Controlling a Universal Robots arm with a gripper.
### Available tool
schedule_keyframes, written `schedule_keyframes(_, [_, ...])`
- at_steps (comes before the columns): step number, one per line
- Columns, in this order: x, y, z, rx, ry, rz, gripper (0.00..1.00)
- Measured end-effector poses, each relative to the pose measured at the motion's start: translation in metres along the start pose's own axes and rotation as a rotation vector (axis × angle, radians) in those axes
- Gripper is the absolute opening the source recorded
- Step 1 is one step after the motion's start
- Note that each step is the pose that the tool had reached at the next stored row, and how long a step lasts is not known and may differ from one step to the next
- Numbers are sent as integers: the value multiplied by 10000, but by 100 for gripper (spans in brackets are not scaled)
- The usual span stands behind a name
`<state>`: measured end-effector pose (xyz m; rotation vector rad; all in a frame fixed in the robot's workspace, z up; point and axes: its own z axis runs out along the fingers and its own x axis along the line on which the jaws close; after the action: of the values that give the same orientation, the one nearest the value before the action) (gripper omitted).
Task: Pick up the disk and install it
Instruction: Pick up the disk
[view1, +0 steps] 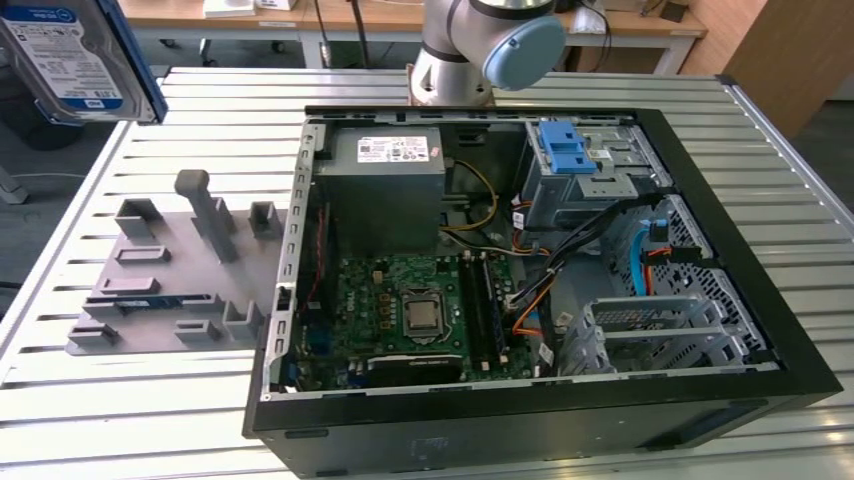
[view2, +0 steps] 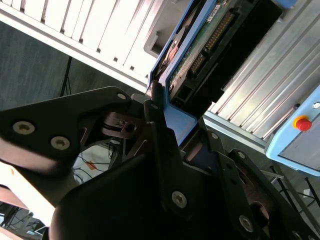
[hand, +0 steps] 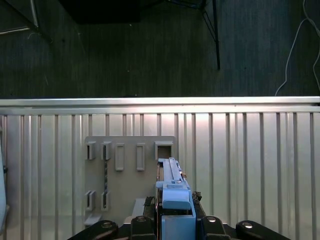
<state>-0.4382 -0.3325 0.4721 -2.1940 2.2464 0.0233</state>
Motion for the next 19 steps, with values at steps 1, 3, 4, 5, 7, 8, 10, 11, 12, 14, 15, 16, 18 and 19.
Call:
schedule_keyframes(1, [0,0,-9,0,0,0,36])
schedule_keyframes(3, [0,0,-27,0,0,0,36])
schedule_keyframes(4, [0,0,-37,0,0,0,36])
schedule_keyframes(5, [-1,0,-49,0,0,0,36])
schedule_keyframes(7, [-1,1,-74,0,0,0,36])
schedule_keyframes(8, [-1,1,-86,0,0,0,36])
schedule_keyframes(10, [-1,1,-111,1,0,0,36])
schedule_keyframes(11, [-1,1,-124,0,0,0,36])
schedule_keyframes(12, [-2,1,-138,-1,1,-1,36])
schedule_keyframes(14, [-2,1,-165,-1,0,0,36])
schedule_keyframes(15, [-2,1,-178,-1,1,0,36])
schedule_keyframes(16, [-2,2,-190,-1,0,0,36])
schedule_keyframes(18, [-3,2,-201,-1,1,0,36])
schedule_keyframes(19, [-3,2,-201,0,0,0,36])
